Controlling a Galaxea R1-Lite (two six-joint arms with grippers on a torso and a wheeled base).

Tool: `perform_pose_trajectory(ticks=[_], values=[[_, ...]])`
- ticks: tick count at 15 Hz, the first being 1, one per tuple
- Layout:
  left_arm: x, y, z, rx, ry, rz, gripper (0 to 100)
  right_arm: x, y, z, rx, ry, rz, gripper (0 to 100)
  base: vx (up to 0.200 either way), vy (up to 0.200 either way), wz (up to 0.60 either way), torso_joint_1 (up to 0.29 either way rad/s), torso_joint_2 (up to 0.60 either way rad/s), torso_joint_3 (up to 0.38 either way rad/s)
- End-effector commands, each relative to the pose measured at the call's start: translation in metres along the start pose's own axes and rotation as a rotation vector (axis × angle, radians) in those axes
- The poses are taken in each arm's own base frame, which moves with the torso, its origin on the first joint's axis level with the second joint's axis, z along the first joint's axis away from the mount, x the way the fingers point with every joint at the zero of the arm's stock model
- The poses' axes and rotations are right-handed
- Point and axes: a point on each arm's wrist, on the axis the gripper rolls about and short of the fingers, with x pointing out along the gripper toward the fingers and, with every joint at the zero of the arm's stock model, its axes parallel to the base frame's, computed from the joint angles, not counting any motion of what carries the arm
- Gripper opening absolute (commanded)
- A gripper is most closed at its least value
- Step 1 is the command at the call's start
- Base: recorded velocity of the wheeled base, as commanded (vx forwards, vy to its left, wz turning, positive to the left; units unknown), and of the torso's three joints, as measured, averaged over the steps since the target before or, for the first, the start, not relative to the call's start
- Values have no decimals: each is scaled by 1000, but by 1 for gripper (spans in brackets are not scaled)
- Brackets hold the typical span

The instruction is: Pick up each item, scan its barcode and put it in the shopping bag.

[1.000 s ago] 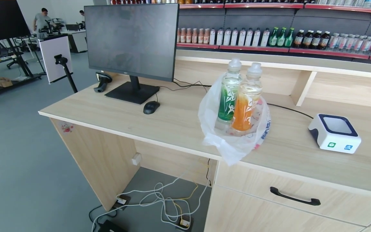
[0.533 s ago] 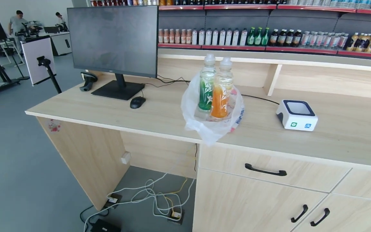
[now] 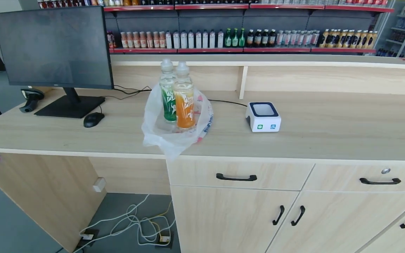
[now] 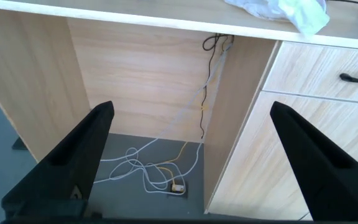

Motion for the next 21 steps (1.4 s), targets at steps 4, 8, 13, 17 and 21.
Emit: perform_pose_trajectory(ticks=[4, 8, 13, 17, 21], values=[[0, 0, 0, 1, -1, 1, 100, 0, 0, 0, 0, 4, 0, 100, 0, -200, 0, 4, 2, 4], [0, 0, 0, -1, -4, -1, 100, 0, 0, 0, 1, 4, 0, 100, 0, -200, 0, 4, 2, 5], [0, 0, 0, -3, -1, 1, 100, 0, 0, 0, -2, 4, 0, 100, -160, 0, 0, 11, 6, 1], [0, 0, 0, -4, -1, 1, 100, 0, 0, 0, 3, 4, 0, 100, -200, 0, 0, -4, 4, 4], [0, 0, 0, -3, 0, 1, 100, 0, 0, 0, 4, 4, 0, 100, -50, 0, 0, -1, -1, 2]])
